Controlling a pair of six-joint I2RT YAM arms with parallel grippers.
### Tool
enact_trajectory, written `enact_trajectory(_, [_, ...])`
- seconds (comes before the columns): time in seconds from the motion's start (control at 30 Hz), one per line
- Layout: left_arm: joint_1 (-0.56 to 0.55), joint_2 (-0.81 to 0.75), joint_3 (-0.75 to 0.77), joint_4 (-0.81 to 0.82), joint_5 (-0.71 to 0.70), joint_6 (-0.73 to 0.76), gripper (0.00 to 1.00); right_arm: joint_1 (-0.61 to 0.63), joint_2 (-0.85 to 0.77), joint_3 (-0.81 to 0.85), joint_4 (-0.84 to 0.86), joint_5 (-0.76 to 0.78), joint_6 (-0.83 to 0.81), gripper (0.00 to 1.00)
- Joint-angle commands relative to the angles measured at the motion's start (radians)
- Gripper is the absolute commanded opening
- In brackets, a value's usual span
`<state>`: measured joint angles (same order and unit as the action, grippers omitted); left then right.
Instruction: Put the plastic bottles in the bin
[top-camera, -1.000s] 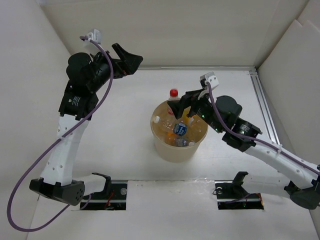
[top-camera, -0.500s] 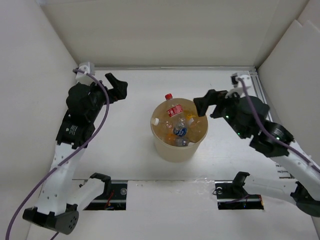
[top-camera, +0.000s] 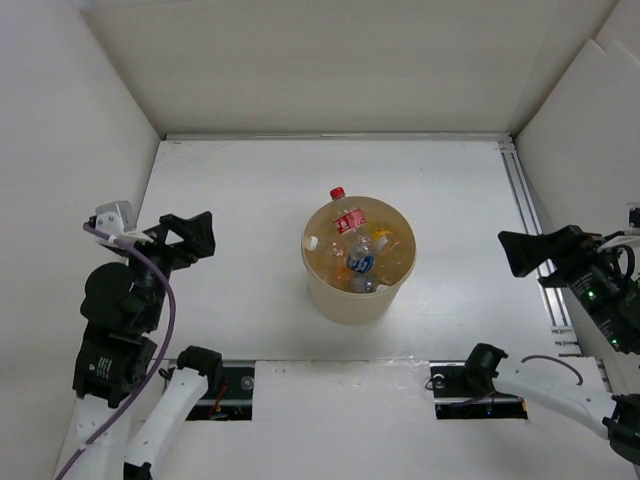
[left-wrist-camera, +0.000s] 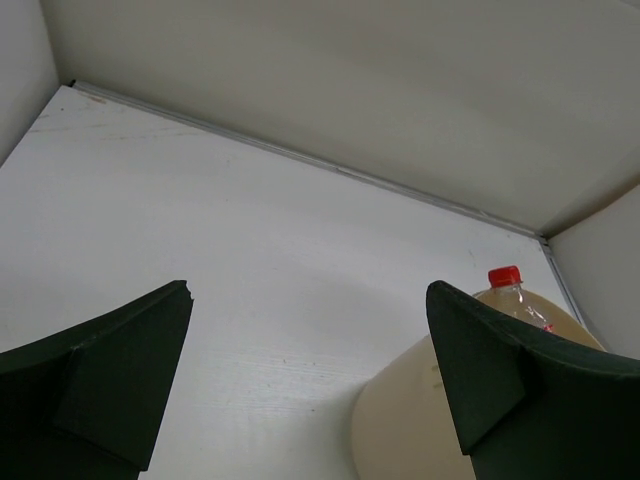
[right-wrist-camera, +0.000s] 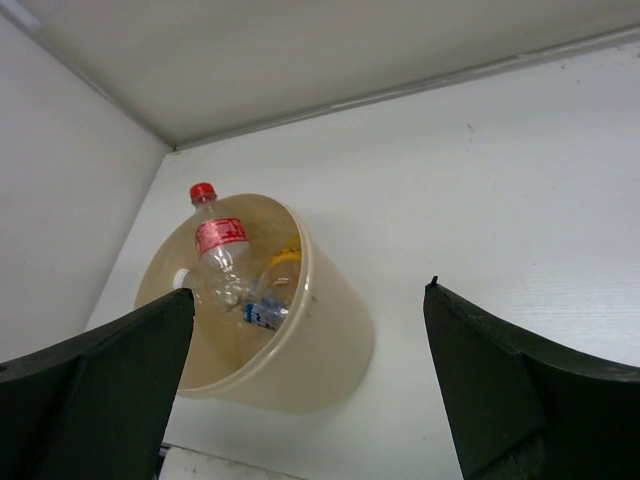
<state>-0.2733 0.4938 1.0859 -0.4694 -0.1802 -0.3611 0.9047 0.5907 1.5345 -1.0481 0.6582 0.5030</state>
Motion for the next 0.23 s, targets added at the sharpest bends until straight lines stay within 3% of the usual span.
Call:
enact_trajectory(0.0, [0.002, -0.052, -0.001, -0.044, -0.002, 0.007, 1.0, 0.003, -0.019, 0.013, -0.13, 0.038, 0.028, 1.0])
enact_trajectory(0.2, [0.002, -0.106, -0.012, -0.072, -0.002, -0.002, 1.0, 0.003, -0.08, 0.004, -0.142, 0.047, 0.037, 1.0])
